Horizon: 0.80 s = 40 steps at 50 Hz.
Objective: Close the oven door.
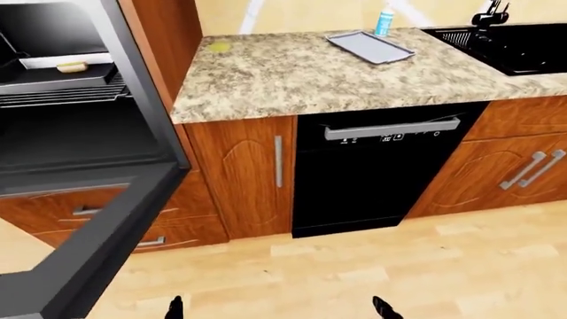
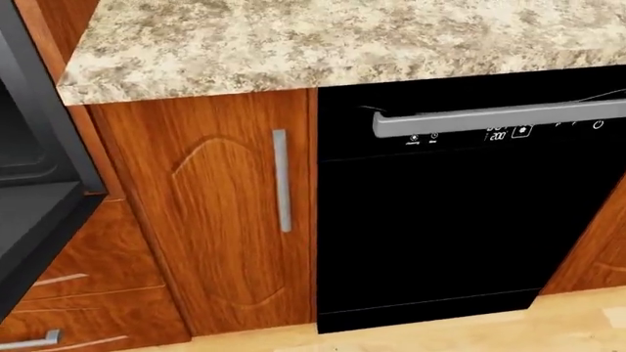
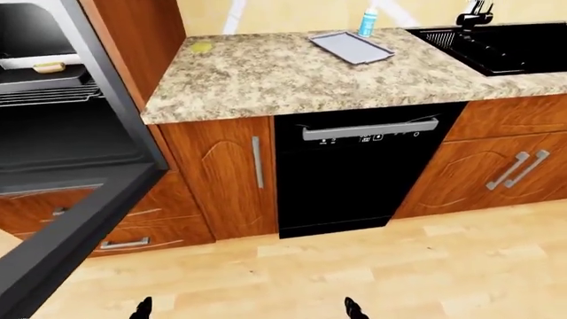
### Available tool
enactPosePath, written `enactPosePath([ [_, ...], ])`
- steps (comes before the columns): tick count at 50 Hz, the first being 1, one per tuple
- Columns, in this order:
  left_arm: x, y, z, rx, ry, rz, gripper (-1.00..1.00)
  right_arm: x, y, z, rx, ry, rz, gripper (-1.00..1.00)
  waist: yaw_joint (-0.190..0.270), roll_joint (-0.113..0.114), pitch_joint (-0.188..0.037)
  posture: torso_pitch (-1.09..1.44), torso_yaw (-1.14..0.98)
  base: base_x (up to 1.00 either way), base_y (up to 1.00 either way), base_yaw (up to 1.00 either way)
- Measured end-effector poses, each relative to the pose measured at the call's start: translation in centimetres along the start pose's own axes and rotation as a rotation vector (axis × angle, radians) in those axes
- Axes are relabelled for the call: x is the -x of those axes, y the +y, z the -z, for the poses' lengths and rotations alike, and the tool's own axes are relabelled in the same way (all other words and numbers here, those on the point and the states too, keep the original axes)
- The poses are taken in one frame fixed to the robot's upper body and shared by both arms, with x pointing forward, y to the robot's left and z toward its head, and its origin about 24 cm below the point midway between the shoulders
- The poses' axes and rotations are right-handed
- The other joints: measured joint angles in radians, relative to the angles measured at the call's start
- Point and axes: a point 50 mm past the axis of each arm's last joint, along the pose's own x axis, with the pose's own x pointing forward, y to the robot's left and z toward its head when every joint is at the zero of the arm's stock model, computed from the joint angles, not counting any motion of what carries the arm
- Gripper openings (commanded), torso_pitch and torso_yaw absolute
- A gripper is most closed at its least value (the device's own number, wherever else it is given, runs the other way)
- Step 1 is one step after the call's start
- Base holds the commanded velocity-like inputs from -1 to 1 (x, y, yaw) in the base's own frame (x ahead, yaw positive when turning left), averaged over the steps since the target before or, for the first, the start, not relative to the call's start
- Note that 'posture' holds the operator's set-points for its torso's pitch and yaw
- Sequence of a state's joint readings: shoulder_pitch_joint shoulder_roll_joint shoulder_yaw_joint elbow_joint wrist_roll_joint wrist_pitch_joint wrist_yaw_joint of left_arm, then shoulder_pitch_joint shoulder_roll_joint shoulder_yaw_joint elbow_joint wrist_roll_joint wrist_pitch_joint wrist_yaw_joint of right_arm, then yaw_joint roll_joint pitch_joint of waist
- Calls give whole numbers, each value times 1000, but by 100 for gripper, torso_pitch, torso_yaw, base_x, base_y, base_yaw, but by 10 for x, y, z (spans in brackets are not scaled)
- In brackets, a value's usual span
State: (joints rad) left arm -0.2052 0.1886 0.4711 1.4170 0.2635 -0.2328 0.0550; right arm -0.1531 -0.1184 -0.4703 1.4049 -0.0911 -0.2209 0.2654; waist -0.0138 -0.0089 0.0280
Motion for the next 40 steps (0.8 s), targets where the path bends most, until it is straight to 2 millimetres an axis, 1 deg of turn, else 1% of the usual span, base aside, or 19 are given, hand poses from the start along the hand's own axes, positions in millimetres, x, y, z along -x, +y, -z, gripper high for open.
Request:
enactPosePath([
  [2,-1,3,-4,2,-19,-11,100,0,0,-1,1,-3,-3,100,-6,35,1,0,0,33,0,0],
  [4,-1,4,-7,4,-30,-16,100,0,0,-1,2,-5,-3,100,-8,82,-4,0,0,33,0,0],
  [6,-2,8,-9,3,-37,-29,100,-2,7,0,-1,-3,-19,100,8,74,3,0,0,32,0,0],
  [8,-1,9,-7,5,-33,-34,100,-2,11,1,5,3,-35,100,13,90,9,0,0,0,0,0],
  [9,-2,9,-8,5,-35,-34,100,-3,12,0,2,0,-38,100,10,91,11,0,0,0,0,0],
  [11,-2,9,-8,5,-36,-33,100,-3,11,-1,-9,-3,-39,100,2,77,23,0,0,0,0,0],
  [14,-1,8,-7,4,-31,-31,100,-1,8,3,-16,3,-43,100,1,33,44,0,0,0,0,0],
  [16,-1,8,-5,4,-22,-29,100,0,8,5,-18,7,-43,100,-2,-12,40,0,0,0,0,0],
  [17,-1,5,-4,6,-18,-23,100,-1,6,2,-19,-2,-42,100,-5,-15,40,0,0,0,0,0],
  [18,-1,0,-3,5,-12,-8,100,0,4,-1,-20,-14,-35,100,-5,-5,41,0,0,0,0,0],
  [20,0,-6,-1,0,0,16,100,0,1,-3,-18,-24,-24,100,-10,3,23,0,0,0,0,0],
  [26,-2,2,-8,-5,-30,-7,100,-2,4,-7,-4,-41,-21,100,-10,23,-10,0,0,0,0,0],
  [28,-2,4,-8,-4,-33,-14,100,-2,4,-7,-4,-37,-15,100,-8,31,-12,0,0,0,34,0],
  [30,-2,-2,-12,-5,-38,2,100,1,-2,0,-14,-16,1,100,0,21,-2,0,0,0,0,100],
  [31,-2,-5,-14,-8,-48,14,100,2,-4,4,-20,2,9,100,2,25,2,0,0,0,0,100],
  [34,-1,-3,-8,-10,-36,12,100,2,-2,4,-18,10,-2,100,21,68,-1,0,0,0,0,100],
  [36,-1,5,-4,-10,-16,-9,100,-1,5,1,-10,-4,-21,100,42,67,-1,0,0,0,0,100],
  [38,0,10,2,-6,6,-29,100,-2,10,-1,-4,-8,-40,100,60,77,-14,0,0,0,0,100],
  [40,0,11,2,-5,7,-38,100,-2,11,-1,-3,-11,-48,100,68,69,-14,0,0,0,0,100],
])
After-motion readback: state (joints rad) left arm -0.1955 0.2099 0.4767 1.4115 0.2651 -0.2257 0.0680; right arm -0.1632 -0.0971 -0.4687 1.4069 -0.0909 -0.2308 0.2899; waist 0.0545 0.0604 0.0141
